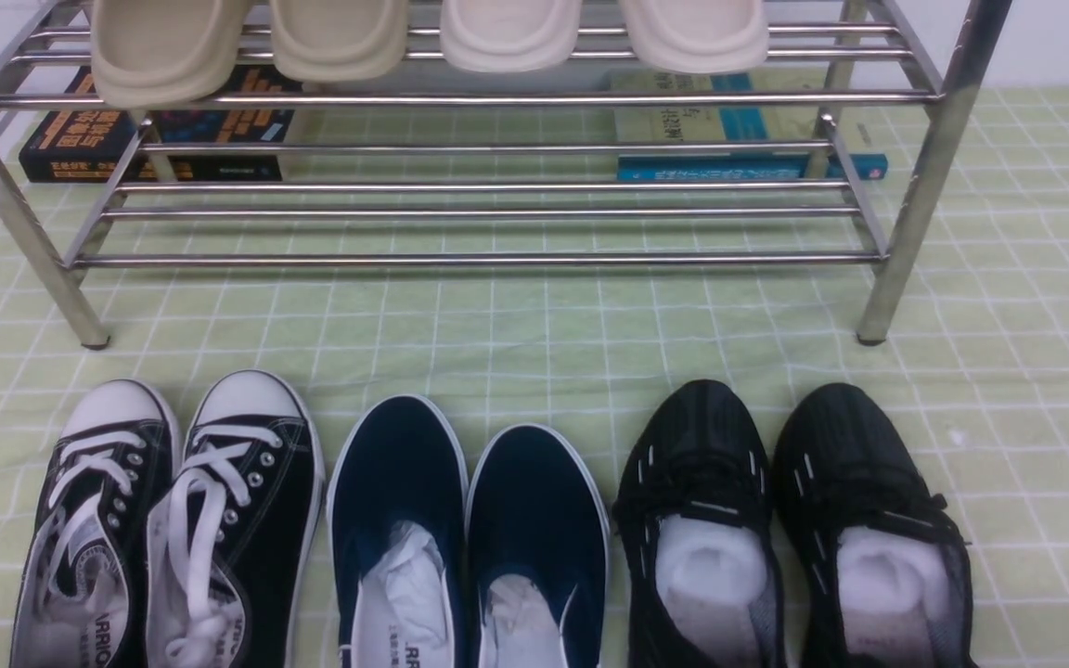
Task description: Take the shoes off the shelf with your hand from the green coffee tablecloth.
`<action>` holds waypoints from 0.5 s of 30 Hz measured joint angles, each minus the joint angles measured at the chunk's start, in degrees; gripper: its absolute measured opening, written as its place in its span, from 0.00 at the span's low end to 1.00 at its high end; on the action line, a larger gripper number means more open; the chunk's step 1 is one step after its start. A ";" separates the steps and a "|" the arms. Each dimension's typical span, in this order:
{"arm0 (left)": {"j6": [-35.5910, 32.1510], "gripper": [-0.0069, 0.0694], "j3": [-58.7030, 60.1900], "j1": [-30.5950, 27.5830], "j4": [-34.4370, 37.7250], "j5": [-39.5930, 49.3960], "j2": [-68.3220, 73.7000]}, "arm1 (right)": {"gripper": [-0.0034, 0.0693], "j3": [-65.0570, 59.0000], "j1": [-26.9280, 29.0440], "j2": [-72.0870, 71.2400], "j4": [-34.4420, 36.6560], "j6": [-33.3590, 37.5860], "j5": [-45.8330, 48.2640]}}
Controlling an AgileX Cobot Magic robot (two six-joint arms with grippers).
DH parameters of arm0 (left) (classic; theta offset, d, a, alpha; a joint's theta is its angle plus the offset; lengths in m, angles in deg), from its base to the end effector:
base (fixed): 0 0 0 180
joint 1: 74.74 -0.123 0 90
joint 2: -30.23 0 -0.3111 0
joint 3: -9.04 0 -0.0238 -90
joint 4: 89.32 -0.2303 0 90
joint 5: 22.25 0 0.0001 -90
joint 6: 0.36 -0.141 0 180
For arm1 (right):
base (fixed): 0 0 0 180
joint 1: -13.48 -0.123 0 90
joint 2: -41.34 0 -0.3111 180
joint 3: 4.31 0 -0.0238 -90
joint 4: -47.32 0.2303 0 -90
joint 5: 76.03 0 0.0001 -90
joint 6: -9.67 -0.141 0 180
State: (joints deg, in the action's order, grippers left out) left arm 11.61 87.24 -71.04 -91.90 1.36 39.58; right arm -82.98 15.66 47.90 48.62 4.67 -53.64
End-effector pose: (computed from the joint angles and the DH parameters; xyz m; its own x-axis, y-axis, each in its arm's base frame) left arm 0.0536 -0.0009 0.1562 -0.3628 -0.1437 -0.9207 -0.0130 0.9887 -0.1492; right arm 0.0528 -0.0008 0.1586 -0.2974 0.1194 -0.9473 0.0623 0.9925 0.1056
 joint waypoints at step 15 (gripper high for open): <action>-0.43 0.17 0.47 -6.15 1.27 -1.21 -2.89 | 0.37 0.00 0.00 0.00 0.00 0.00 0.00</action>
State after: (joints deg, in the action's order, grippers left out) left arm 11.18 87.71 -77.19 -90.63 0.15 36.69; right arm -82.98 15.66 47.90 48.62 4.67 -53.64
